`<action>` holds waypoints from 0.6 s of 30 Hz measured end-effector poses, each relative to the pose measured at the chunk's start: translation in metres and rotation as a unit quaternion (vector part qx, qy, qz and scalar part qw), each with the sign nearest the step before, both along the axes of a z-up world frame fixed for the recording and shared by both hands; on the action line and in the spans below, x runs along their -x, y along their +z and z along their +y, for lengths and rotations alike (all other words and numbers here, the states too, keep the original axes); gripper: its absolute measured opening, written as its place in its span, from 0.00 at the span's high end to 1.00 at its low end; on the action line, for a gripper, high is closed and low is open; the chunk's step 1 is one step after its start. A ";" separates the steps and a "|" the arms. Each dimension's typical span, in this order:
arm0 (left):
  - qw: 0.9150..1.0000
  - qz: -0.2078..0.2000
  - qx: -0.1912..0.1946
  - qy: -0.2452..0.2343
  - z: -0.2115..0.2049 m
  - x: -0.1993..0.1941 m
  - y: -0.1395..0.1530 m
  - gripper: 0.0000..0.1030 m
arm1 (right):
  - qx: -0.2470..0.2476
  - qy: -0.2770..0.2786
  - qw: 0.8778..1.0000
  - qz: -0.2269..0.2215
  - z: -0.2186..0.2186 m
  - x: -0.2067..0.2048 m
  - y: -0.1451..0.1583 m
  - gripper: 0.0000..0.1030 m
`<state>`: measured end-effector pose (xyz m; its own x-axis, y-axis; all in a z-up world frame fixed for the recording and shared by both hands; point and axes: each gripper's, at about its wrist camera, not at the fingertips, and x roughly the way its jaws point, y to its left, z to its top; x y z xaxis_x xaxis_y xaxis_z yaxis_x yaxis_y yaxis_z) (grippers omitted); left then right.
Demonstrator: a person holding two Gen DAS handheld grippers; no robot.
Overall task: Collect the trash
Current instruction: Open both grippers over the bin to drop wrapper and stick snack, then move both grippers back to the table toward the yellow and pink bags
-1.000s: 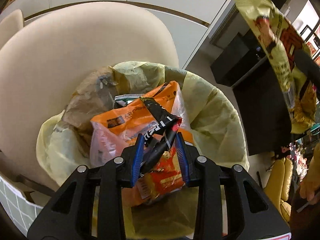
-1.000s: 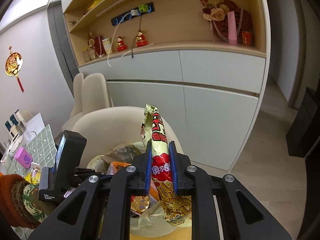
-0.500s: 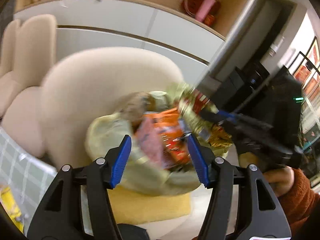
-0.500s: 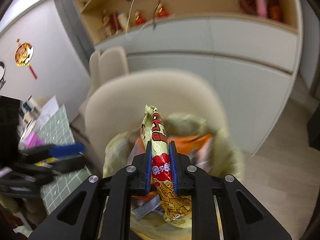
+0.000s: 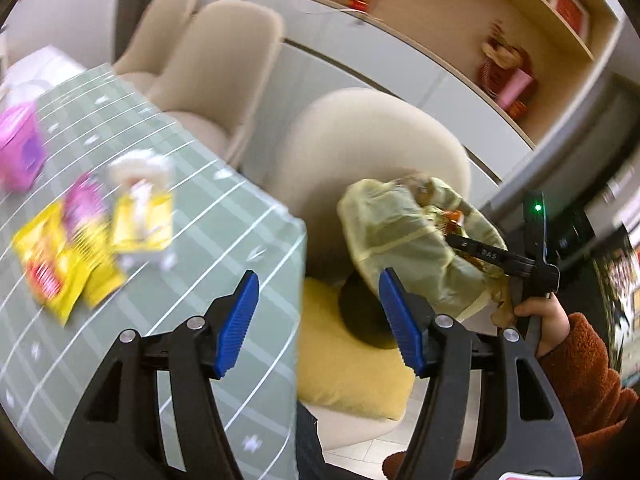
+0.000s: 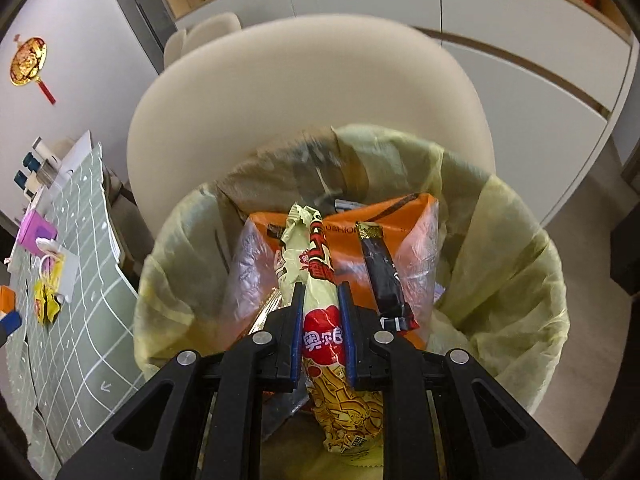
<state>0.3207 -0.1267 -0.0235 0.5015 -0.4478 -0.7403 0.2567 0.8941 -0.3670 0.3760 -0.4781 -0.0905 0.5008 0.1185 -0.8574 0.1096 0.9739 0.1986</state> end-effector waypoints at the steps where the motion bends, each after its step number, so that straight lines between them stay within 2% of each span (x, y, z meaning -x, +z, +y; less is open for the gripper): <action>1: 1.000 -0.001 -0.003 0.008 0.004 0.005 0.002 0.42 | -0.007 -0.001 1.000 -0.004 -0.002 0.002 0.001 0.84; 4: 1.000 -0.013 -0.014 0.022 0.018 0.022 0.010 0.42 | -0.049 0.002 0.998 -0.036 -0.007 0.010 0.014 0.83; 5: 0.999 -0.015 -0.019 0.025 0.022 0.026 0.011 0.42 | -0.055 0.002 0.997 -0.046 -0.007 0.013 0.018 0.76; 6: 0.999 -0.017 -0.025 0.032 0.029 0.032 0.013 0.42 | -0.061 0.004 0.996 -0.058 -0.008 0.016 0.024 0.60; 8: 0.998 -0.019 -0.030 0.045 0.041 0.039 0.014 0.42 | -0.061 0.006 0.994 -0.086 -0.007 0.023 0.037 0.46; 13: 0.992 -0.017 -0.041 0.115 0.088 0.052 0.005 0.42 | -0.023 -0.002 0.990 -0.138 -0.007 0.042 0.073 0.43; 15: 0.989 -0.015 -0.044 0.144 0.106 0.055 0.000 0.42 | -0.026 0.003 0.985 -0.168 -0.004 0.051 0.088 0.38; 18: 0.982 -0.020 -0.057 0.181 0.128 0.059 -0.005 0.42 | -0.032 0.028 0.981 -0.187 0.013 0.056 0.100 0.38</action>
<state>0.2613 0.0014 -0.0283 0.6421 -0.1510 -0.7516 -0.0729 0.9639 -0.2560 0.3202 -0.4654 0.0097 0.7702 0.2021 -0.6050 -0.0354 0.9605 0.2759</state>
